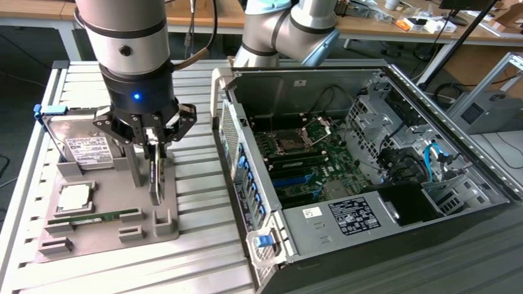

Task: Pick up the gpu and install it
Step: 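Pick up the gpu and move the gpu toward the slot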

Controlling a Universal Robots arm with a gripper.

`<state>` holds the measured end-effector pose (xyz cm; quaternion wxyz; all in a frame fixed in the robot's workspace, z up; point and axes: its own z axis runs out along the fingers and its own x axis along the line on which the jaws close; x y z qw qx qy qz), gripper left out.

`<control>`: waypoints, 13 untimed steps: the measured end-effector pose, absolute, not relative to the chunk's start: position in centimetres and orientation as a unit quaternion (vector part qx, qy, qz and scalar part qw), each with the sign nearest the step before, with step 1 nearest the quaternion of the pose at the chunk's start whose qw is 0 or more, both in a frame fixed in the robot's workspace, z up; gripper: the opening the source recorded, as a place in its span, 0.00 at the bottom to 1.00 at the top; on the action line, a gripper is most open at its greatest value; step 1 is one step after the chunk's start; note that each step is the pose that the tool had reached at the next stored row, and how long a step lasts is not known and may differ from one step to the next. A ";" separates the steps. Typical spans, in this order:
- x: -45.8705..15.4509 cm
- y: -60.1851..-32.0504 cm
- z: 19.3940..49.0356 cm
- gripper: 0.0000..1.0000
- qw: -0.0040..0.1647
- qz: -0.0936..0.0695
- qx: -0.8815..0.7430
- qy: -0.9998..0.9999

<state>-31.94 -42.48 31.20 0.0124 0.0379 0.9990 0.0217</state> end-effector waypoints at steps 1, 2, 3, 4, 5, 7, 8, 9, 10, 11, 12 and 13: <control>-31.9 -42.5 31.2 0.27 0.012 0.022 0.038 0.999; -31.9 -42.5 31.3 0.27 0.012 0.022 0.038 0.999; -31.9 -42.5 31.3 0.27 0.012 0.022 0.038 0.999; -31.9 -42.5 31.4 0.27 0.012 0.022 0.038 0.999; -31.9 -42.5 31.4 0.27 0.012 0.022 0.038 0.999; -31.9 -42.5 31.5 0.27 0.012 0.022 0.038 0.999; -31.9 -42.5 31.5 0.27 0.012 0.022 0.038 0.999; -31.9 -42.5 31.5 0.27 0.012 0.022 0.038 0.999; -31.9 -42.5 31.6 0.27 0.012 0.022 0.038 0.999; -31.9 -42.5 31.6 0.27 0.012 0.022 0.038 0.999; -31.9 -42.5 31.6 0.27 0.012 0.022 0.038 0.999; -31.9 -42.5 31.7 0.27 0.012 0.022 0.038 0.999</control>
